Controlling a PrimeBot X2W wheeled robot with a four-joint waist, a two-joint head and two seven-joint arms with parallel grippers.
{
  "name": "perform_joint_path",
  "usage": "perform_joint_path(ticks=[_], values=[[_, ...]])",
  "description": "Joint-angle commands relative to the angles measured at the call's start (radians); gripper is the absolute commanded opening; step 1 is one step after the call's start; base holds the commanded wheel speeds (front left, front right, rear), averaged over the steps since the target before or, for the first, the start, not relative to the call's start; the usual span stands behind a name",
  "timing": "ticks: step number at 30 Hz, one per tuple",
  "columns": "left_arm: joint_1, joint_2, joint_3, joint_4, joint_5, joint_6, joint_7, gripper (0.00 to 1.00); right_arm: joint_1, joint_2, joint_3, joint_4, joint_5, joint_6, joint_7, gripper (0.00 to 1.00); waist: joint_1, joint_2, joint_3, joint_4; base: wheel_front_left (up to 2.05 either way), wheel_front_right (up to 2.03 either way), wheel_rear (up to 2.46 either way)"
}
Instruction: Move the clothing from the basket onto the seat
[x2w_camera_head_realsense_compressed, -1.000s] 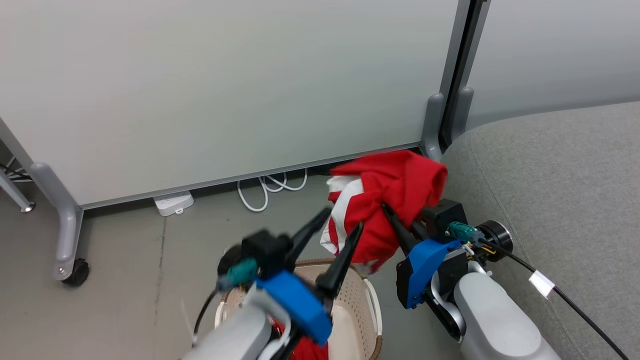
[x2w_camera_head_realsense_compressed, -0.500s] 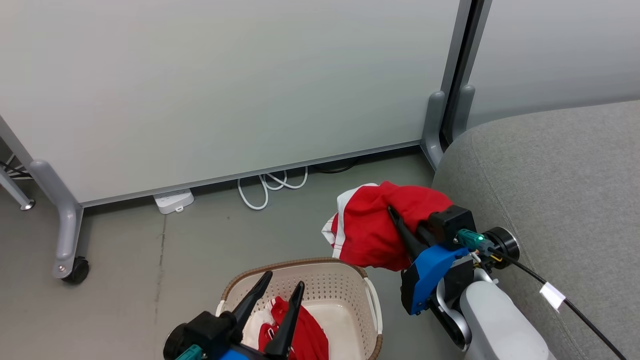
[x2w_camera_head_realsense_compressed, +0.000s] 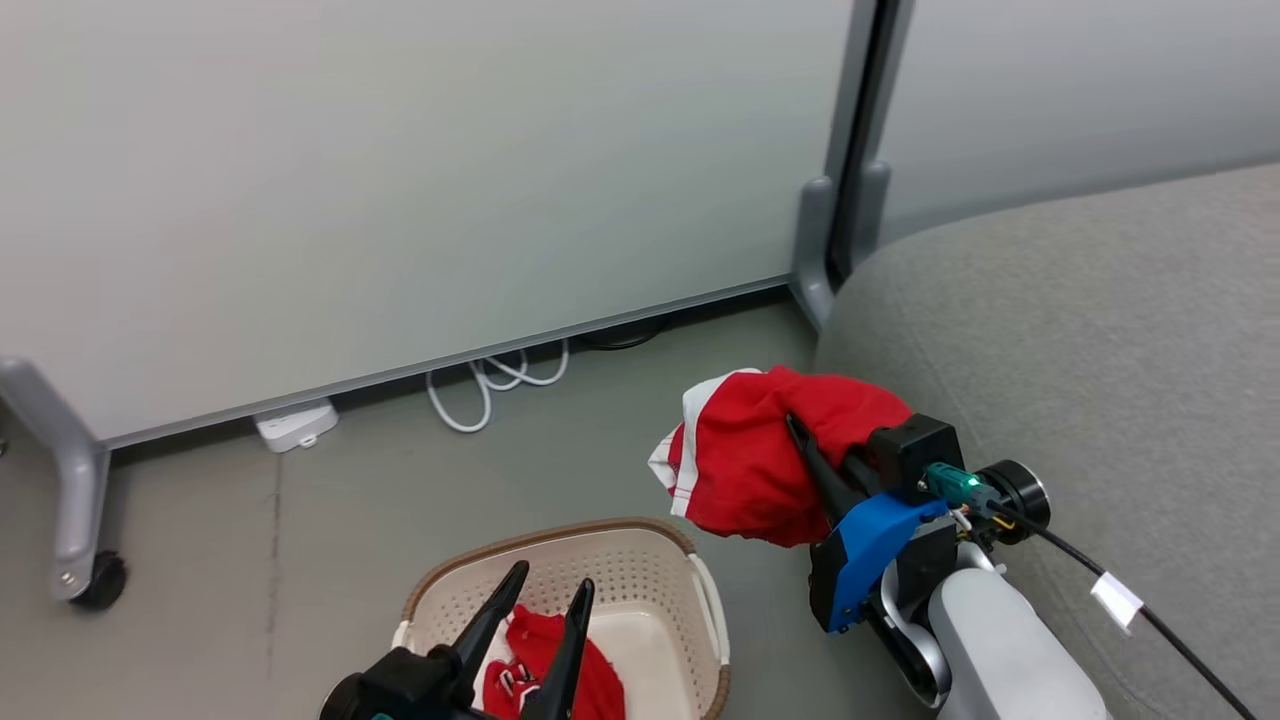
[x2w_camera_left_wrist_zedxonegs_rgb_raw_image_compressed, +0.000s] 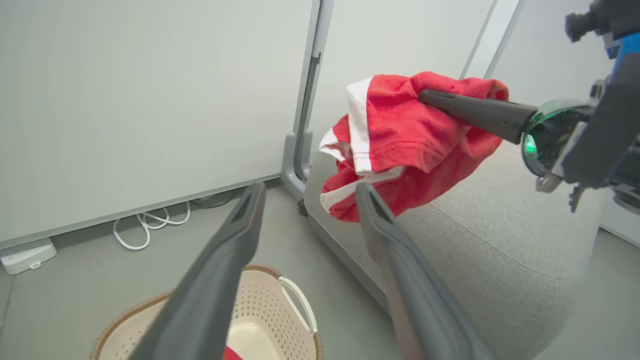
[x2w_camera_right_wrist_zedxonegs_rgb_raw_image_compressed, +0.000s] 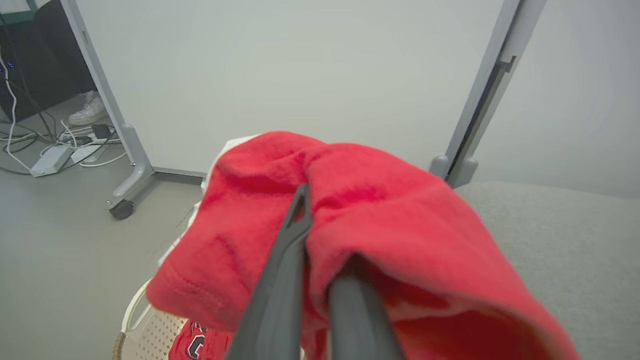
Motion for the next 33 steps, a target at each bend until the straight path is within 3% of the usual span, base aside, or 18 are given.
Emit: perform_joint_path(ticks=[1, 17, 33], values=[[0.014, 0.002, 0.009, -0.003, 0.007, -0.004, -0.003, 1.0, 0.007, -0.001, 0.002, -0.009, -0.004, 0.0, 0.002, 0.0, 0.0, 0.0, 0.005, -0.042, 0.0, 0.0, 0.0], [-0.038, 0.007, 0.041, -0.017, 0.056, -0.004, -0.003, 1.0, 0.011, -0.001, -0.041, -0.038, -0.02, 0.0, -0.003, 0.0, 0.0, 0.0, 0.072, -0.384, 0.0, 0.0, 0.0], [-0.172, 0.048, -0.083, 0.041, 0.007, -0.004, -0.003, 1.0, 0.094, -0.001, -0.205, -0.124, -0.012, 0.0, -0.022, 0.0, 0.0, 0.0, 0.158, -0.414, 0.0, 0.0, 0.0]])
